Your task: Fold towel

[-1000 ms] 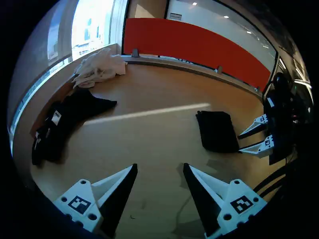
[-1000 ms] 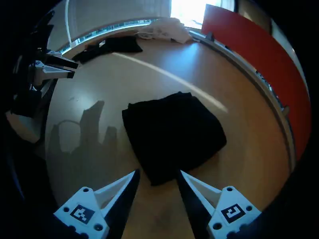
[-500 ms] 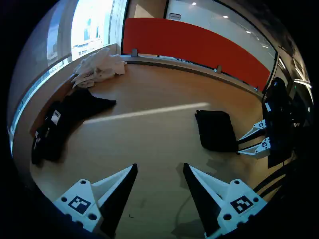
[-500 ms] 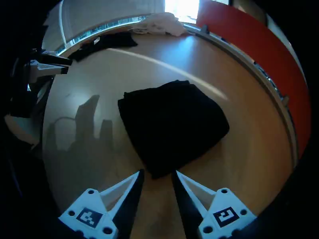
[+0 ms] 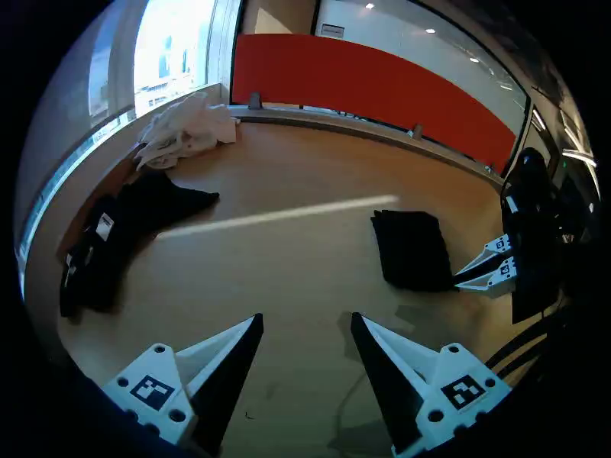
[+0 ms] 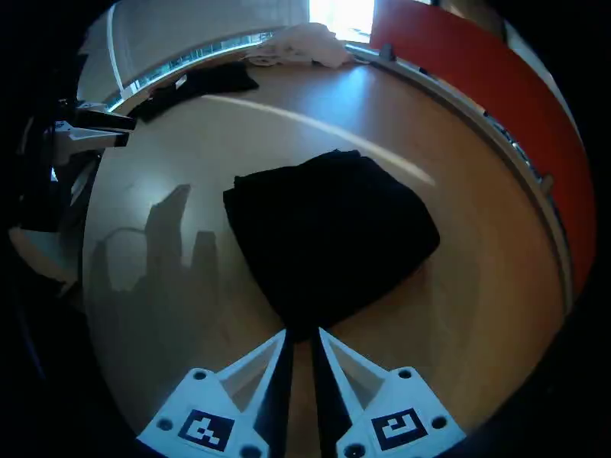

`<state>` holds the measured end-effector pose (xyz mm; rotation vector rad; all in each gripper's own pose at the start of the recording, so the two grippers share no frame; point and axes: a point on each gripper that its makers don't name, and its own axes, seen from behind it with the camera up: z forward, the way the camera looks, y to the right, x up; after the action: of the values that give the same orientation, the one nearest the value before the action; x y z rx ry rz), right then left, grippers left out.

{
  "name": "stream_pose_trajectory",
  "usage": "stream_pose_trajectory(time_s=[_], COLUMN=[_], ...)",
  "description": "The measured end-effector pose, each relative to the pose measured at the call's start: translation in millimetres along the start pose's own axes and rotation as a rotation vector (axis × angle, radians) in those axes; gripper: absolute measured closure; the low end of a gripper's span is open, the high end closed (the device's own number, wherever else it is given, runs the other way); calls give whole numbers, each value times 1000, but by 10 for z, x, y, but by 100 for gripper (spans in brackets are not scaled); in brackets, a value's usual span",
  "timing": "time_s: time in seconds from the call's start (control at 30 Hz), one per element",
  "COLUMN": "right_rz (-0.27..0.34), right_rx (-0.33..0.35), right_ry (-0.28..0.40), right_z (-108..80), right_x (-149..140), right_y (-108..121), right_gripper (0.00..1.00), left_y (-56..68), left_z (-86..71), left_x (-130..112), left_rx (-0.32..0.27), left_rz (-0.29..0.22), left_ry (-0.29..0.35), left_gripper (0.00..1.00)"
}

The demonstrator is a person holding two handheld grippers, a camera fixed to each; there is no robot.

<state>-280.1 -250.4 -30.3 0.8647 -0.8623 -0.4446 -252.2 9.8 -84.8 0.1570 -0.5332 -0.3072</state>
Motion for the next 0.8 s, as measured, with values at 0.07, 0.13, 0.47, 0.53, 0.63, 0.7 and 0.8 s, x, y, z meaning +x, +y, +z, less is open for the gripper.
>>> stream_pose_trajectory(time_s=[0.07, 0.13, 0.47, 0.53, 0.63, 0.7, 0.8], right_rz=[-1, -1, 0, -2, -4, -3, 2], right_rx=[0, 0, -2, -9, -22, -30, -47], right_ry=[0, 2, 18, 24, 41, 58, 87], right_z=[-3, -6, -41, -59, -106, -154, -250], right_x=[-2, 0, 27, 47, 105, 166, 281], right_y=[-4, -9, -7, 7, 33, 53, 103], right_gripper=[87, 89, 97, 97, 97, 97, 97], left_y=[1, 2, 25, 26, 27, 30, 41], left_z=[5, 10, 32, 36, 42, 45, 50], left_x=[4, 8, 26, 35, 50, 62, 82], left_rx=[-1, -1, -6, -7, -9, -10, -12], left_rz=[1, 3, 10, 11, 12, 15, 17], left_ry=[0, 0, 0, 1, 2, 3, 6], left_gripper=[15, 15, 15, 15, 15, 15, 15])
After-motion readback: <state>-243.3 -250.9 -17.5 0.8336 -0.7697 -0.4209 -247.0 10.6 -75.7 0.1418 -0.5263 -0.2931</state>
